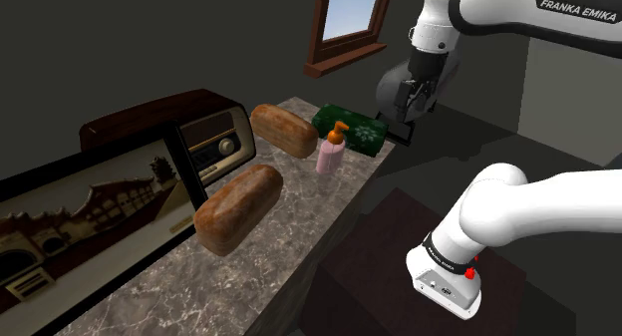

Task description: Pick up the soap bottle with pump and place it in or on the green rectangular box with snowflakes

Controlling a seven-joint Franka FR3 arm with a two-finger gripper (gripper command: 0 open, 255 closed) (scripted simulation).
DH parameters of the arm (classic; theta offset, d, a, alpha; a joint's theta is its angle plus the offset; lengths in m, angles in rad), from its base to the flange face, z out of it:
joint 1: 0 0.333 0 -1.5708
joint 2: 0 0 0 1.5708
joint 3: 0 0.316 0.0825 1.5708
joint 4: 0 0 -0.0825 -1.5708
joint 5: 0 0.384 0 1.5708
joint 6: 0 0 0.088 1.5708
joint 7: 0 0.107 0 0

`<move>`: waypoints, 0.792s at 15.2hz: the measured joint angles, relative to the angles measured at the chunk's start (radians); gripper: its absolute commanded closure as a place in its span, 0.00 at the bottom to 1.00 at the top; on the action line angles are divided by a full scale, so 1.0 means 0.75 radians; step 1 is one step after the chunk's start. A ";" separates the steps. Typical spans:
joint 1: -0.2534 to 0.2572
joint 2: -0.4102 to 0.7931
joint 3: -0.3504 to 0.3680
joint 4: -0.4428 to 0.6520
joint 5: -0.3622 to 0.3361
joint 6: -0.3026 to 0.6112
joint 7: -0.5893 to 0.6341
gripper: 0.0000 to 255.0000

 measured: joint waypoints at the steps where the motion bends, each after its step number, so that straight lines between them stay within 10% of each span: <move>1: 0.000 0.000 0.000 0.000 0.000 0.000 0.000 0.00; 12: -0.005 0.378 0.070 -0.047 -0.075 0.487 0.097 0.00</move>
